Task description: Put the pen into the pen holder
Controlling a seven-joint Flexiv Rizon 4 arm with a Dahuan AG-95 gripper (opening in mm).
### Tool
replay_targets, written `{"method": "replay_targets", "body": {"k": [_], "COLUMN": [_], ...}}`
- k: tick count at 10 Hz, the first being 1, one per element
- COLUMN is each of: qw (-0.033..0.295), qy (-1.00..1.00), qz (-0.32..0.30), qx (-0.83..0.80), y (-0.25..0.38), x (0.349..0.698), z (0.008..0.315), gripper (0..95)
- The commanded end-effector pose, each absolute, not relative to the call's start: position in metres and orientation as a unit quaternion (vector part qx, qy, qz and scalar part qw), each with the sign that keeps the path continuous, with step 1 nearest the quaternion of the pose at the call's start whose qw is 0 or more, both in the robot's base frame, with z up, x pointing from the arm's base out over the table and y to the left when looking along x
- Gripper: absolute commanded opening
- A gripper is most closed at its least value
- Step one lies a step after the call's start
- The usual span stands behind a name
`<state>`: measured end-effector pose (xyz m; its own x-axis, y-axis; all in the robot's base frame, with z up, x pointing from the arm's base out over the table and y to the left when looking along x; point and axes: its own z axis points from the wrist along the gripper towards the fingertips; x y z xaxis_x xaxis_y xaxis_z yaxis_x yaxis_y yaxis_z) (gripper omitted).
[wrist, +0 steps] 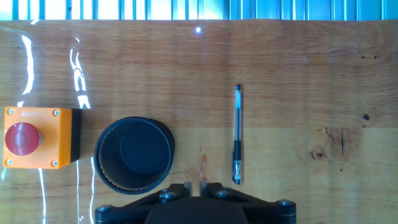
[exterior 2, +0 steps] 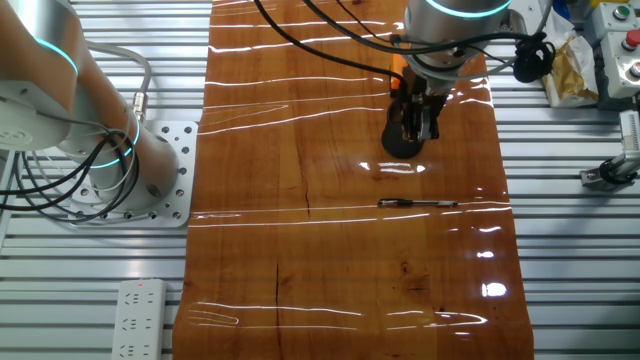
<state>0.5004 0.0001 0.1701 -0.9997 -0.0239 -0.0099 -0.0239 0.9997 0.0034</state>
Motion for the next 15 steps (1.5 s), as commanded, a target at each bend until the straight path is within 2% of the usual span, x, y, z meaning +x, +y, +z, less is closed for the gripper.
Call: {"method": "replay_targets", "body": {"k": [1,15], "qw": [0.005,0.005], "qy": [1.000,1.000], "qz": [0.002,-0.001], "qx": [-0.013,-0.025], "y": [0.0000,0.0006], "x": [0.5000,0.4990], "z": [0.1701,0.1716], "gripper": [0.0,0.0]}}
